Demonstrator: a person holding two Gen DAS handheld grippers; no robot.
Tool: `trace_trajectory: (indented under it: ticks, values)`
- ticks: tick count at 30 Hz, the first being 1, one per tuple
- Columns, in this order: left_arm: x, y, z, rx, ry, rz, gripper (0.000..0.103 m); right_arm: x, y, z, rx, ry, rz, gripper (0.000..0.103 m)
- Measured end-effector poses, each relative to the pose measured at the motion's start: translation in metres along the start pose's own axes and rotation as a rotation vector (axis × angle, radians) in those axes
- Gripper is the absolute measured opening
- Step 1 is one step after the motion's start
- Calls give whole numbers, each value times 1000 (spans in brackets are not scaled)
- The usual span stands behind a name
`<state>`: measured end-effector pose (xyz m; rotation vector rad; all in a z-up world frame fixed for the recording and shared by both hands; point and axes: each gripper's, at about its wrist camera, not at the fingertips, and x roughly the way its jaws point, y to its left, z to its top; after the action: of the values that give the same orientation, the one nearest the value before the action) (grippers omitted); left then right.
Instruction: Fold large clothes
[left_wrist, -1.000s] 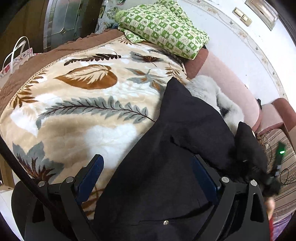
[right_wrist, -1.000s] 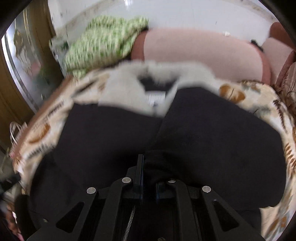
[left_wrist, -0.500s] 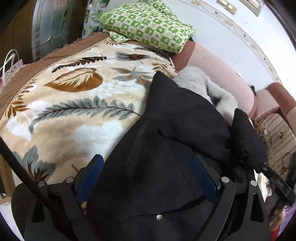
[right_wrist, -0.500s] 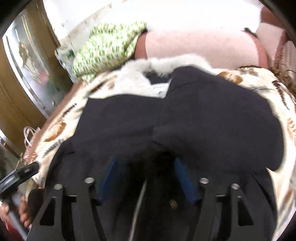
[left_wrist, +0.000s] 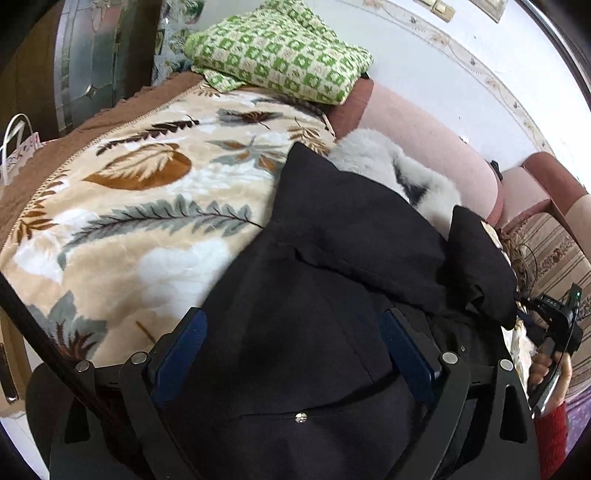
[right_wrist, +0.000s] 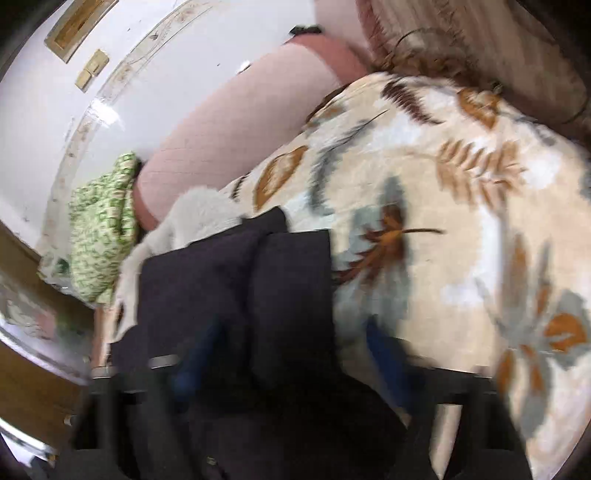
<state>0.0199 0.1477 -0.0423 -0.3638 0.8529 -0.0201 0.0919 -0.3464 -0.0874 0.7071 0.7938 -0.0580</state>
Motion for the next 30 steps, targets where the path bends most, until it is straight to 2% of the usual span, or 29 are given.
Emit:
trace_trajectory:
  ticks: [1, 4, 7, 11, 14, 18, 21, 22, 24, 25, 26, 28, 30]
  values:
    - [-2, 2, 0, -6, -6, 3, 95, -2, 13, 3, -18, 8, 23, 14]
    - [-2, 8, 1, -23, -7, 3, 95, -19, 61, -4, -137, -35, 26, 10]
    - [2, 11, 1, -36, 4, -6, 95, -42, 117, -13, -274, -68, 72, 8]
    - [2, 16, 1, -45, -1, -13, 95, -55, 207, -41, -478, -68, 181, 7]
    - [-2, 26, 2, -65, -19, -4, 95, -44, 272, -70, -605, -5, 274, 7]
    - [-12, 46, 4, -106, -46, 14, 95, -5, 331, -116, -714, 86, 312, 7]
    - [-19, 59, 8, -127, -72, 32, 95, 38, 353, -142, -734, 180, 324, 7]
    - [-22, 63, 9, -133, -81, 38, 95, 51, 356, -146, -735, 206, 323, 9]
    - [-23, 70, 11, -142, -89, 41, 95, 70, 361, -154, -732, 242, 307, 28]
    - [-23, 73, 12, -147, -90, 44, 95, 75, 360, -155, -715, 247, 322, 54]
    - [-23, 76, 12, -149, -90, 45, 95, 73, 357, -155, -703, 242, 334, 70]
    - [-19, 80, 13, -155, -87, 56, 95, 65, 348, -151, -694, 211, 336, 75]
    - [-12, 82, 16, -162, -76, 64, 95, 56, 340, -147, -713, 175, 309, 75]
